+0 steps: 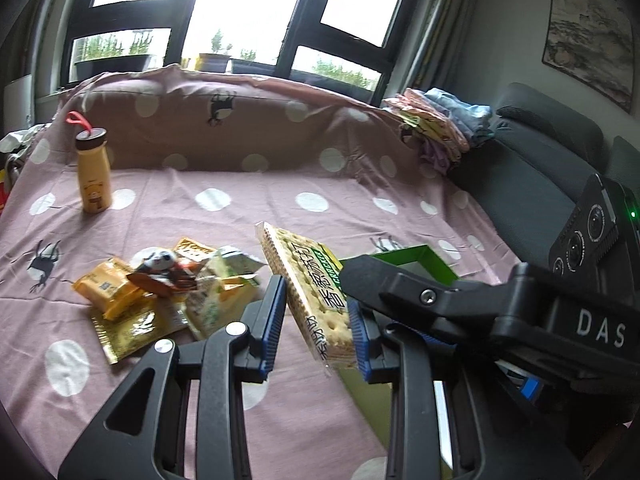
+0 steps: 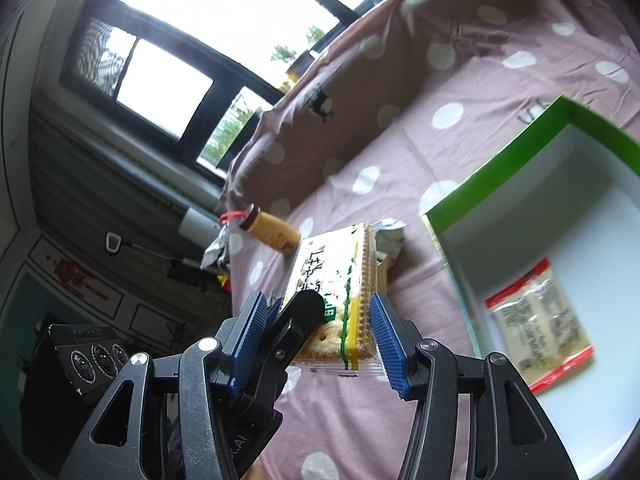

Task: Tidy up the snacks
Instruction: 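Carry the SODA CRACKER pack with the right tool over the green box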

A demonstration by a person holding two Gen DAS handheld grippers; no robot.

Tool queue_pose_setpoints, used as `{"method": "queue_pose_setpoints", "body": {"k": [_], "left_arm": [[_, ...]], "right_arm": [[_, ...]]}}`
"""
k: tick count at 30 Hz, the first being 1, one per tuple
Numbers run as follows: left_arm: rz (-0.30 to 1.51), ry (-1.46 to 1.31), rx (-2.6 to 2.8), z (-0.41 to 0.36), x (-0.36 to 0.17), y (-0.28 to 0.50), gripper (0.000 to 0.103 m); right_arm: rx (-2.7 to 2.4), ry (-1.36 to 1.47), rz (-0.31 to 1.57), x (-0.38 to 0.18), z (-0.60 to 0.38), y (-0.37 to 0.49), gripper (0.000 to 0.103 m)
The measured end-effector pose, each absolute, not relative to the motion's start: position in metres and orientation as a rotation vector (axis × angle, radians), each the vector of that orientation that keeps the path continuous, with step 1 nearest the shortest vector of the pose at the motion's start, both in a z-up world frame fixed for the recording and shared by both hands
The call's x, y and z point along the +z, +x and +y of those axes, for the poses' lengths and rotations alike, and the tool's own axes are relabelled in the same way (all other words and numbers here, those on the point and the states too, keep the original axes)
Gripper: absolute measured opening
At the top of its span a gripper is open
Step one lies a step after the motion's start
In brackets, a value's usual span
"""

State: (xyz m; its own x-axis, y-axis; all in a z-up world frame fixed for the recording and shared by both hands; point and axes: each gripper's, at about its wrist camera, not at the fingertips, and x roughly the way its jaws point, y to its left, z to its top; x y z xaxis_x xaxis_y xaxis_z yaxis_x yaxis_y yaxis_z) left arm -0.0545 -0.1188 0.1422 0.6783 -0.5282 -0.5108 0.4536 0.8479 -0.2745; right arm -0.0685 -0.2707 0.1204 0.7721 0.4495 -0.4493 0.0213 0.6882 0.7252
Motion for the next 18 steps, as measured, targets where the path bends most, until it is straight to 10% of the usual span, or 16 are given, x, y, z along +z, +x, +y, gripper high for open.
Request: {"method": "queue_pose_setpoints", "body": {"k": [18], "left_arm": [[0.618,-0.081,-0.721,-0.186,0.145,-0.052,0.029]], "right_arm": [[0.104,0.832,0.573,0.125,-0.329,-0.094,0.056]]}}
